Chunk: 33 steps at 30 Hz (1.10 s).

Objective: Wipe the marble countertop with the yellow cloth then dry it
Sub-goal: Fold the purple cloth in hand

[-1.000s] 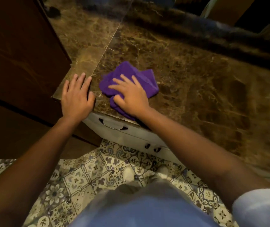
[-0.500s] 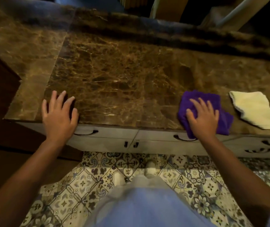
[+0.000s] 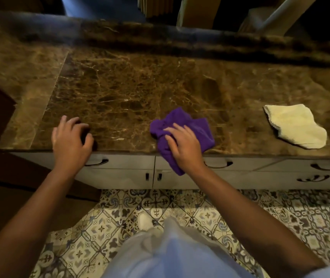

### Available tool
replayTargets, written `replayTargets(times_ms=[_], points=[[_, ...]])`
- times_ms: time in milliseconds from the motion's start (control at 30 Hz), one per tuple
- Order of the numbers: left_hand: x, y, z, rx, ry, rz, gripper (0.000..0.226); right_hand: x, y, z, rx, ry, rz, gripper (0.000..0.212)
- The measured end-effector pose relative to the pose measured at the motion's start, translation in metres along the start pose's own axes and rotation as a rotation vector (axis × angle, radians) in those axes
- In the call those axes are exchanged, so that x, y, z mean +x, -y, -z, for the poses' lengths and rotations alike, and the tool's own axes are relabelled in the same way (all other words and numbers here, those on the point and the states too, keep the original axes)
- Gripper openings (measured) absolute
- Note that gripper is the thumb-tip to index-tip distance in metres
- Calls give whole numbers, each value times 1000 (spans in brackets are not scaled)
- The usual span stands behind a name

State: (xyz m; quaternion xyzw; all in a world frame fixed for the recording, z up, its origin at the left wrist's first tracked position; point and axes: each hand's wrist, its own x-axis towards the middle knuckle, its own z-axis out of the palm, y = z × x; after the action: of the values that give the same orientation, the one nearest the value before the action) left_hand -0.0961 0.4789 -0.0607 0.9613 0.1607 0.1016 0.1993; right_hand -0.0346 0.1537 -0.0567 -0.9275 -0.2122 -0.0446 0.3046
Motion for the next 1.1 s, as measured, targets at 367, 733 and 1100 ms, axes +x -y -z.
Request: replayTargets(times_ms=[367, 733, 1100], points=[[-83, -227, 7, -724, 265, -131, 45, -35, 8, 112, 839, -153, -159, 25], [-134, -328, -8, -1010, 636, -199, 65, -100, -35, 192, 210, -610, -156, 49], [-170, -403, -44, -1257, 668, 12, 50, -120, -79, 259, 1535, -341, -576, 42]])
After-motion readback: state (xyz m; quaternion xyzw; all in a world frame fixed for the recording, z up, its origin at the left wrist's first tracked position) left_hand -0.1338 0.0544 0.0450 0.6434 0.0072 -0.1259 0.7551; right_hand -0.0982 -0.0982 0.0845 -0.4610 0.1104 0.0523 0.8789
